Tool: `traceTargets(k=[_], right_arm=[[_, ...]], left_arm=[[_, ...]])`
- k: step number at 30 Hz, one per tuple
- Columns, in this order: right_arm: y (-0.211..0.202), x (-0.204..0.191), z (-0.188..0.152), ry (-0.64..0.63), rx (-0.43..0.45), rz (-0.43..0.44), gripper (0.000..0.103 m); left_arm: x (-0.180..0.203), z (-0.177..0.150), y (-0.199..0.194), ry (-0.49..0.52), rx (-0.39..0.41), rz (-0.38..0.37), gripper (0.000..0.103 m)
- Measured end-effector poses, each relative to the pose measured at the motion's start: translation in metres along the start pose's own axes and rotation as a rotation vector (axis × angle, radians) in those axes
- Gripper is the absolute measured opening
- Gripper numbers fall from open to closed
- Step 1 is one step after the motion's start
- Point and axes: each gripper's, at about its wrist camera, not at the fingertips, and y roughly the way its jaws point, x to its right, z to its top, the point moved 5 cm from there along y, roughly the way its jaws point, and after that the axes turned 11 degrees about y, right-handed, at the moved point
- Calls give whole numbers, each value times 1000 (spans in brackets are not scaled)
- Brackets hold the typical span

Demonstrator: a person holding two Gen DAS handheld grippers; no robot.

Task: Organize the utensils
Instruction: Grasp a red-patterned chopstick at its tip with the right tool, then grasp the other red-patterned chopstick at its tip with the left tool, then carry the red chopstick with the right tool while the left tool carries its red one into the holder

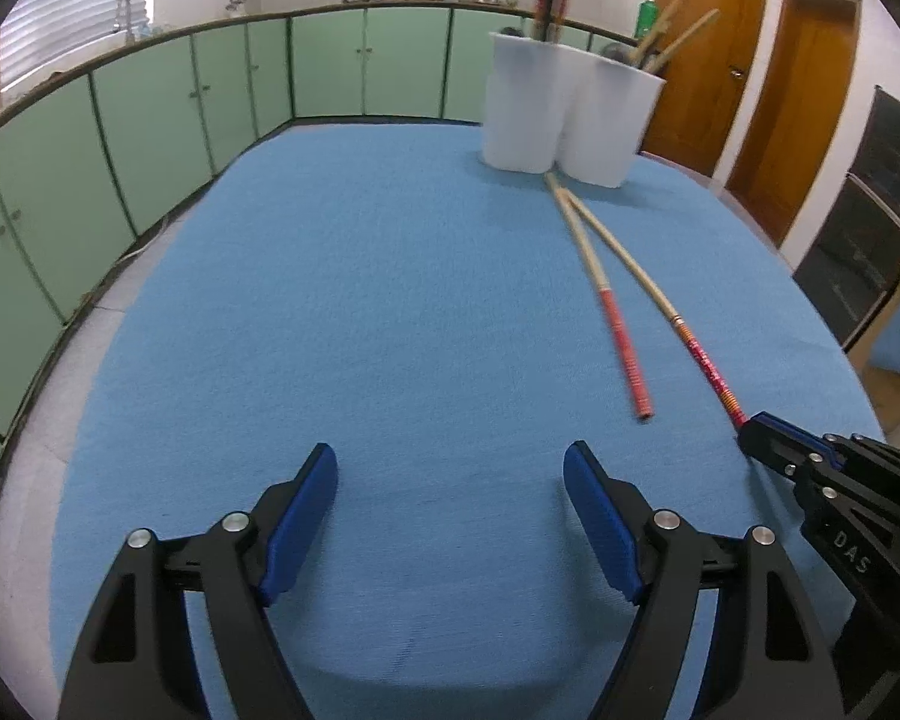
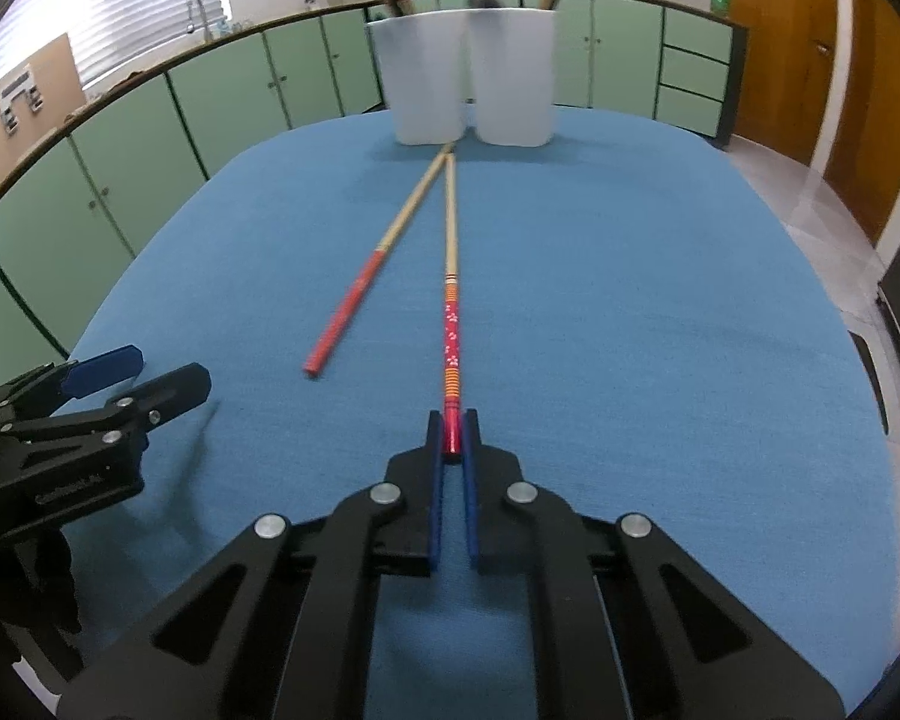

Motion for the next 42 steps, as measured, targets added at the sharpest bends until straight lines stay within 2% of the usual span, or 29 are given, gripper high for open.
traceTargets(k=[4, 9, 11, 15, 19, 22, 24, 26, 28, 35, 42], right_arm=[[-5, 22, 2, 22, 19, -33, 5], [-7, 46, 2, 50, 25, -53, 5], [-6, 53, 4, 70, 21, -45, 5], [-5, 55, 5, 65, 20, -39, 5], [-4, 56, 5, 69, 15, -29, 5], [-4, 56, 5, 72, 11, -23, 6], [-4, 57, 5, 73, 12, -20, 6], [-4, 57, 5, 72, 13, -20, 6], [-4, 57, 5, 72, 12, -19, 6], [-5, 58, 5, 76, 15, -12, 5], [-24, 56, 9, 57, 65, -2, 5]], left_arm=[[23, 9, 4, 27, 11, -43, 76], [44, 20, 15, 64, 9, -59, 73], [50, 24, 21, 70, 2, -59, 65], [58, 29, 28, 88, -5, -34, 55], [60, 31, 29, 84, -2, -28, 39], [66, 32, 30, 95, -2, -25, 35], [70, 33, 31, 105, -2, -20, 28], [74, 35, 33, 110, -2, -16, 13], [77, 35, 34, 107, -1, -17, 7], [78, 35, 33, 96, 6, -8, 6], [75, 38, 2, 114, 53, 1, 6]])
